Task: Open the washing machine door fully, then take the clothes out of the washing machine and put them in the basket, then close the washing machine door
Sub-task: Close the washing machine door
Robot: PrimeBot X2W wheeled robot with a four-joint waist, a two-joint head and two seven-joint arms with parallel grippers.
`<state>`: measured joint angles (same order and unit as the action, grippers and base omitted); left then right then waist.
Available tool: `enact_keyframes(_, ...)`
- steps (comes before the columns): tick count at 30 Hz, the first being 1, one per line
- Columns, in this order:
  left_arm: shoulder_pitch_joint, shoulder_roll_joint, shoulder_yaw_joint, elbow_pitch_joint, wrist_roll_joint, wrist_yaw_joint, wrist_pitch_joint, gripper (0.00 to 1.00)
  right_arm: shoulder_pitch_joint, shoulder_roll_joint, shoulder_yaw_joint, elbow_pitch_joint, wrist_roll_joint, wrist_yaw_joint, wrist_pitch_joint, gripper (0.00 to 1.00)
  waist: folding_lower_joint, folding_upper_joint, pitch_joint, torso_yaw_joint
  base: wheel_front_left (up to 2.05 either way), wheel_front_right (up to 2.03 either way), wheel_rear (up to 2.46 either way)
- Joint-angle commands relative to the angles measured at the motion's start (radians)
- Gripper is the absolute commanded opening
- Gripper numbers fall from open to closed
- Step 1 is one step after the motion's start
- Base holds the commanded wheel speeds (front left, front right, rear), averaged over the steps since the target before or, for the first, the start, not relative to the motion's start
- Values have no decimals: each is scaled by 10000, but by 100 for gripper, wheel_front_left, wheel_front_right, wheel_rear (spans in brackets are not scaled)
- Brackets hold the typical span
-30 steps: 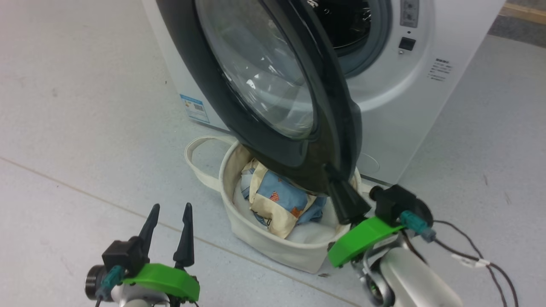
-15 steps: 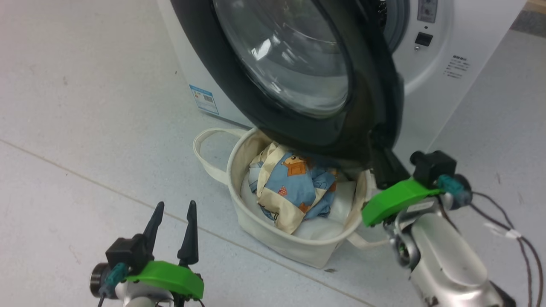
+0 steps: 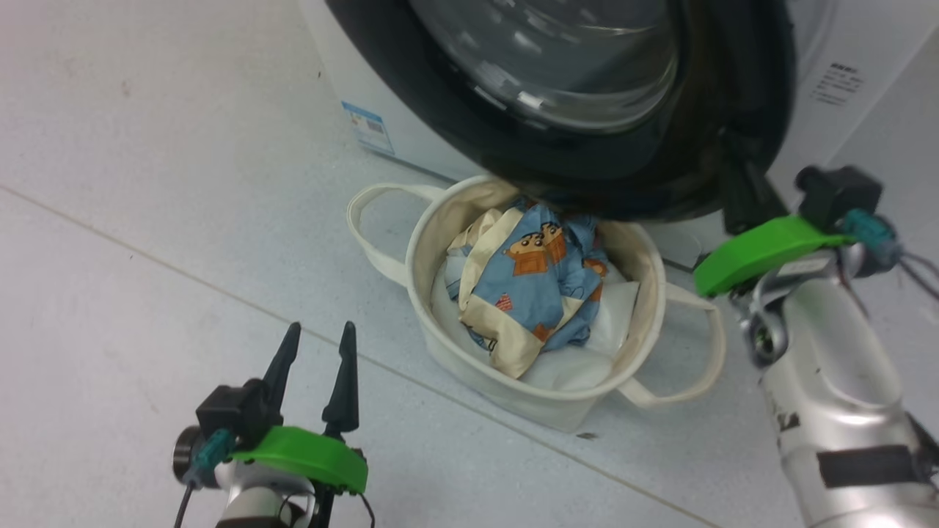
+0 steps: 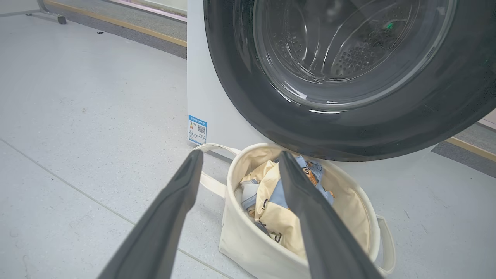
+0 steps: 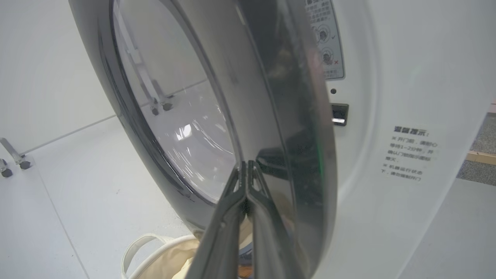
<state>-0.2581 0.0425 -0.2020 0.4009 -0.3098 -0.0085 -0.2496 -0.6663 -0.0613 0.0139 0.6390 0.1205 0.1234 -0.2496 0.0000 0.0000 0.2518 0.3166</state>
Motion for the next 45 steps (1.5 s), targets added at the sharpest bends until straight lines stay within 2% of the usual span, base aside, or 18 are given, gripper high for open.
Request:
enact_keyframes(1, -449, 78, 210, -316, -138, 101, -122, 100, -639, 110, -238, -234, -333, 73, -122, 0, 0, 0, 231, 155, 0, 0, 0)
enact_keyframes(9, -606, 78, -143, -307, -383, 249, -122, 100, -1410, 110, -1759, -90, -1246, 73, -122, 0, 0, 0, 590, 477, 0, 0, 0)
enact_keyframes(15, -685, 78, -243, -222, -320, 318, -122, 100, -1887, 110, -2475, -12, -1004, 73, -122, 0, 0, 0, 720, 583, 0, 0, 0)
enact_keyframes(33, -781, 78, -192, -565, -97, 354, -122, 100, -2418, 110, -2639, -49, -650, 73, -122, 0, 0, 0, 909, 491, 0, 0, 0)
enact_keyframes(39, -633, 78, 22, -432, -15, 299, -122, 100, -2109, 110, -1991, -74, -74, 73, -122, 0, 0, 0, 598, 275, 0, 0, 0)
enact_keyframes(45, -432, 78, 523, -112, 356, 93, -122, 100, -906, 110, -297, -721, 1243, 73, -122, 0, 0, 0, -94, -294, 0, 0, 0)
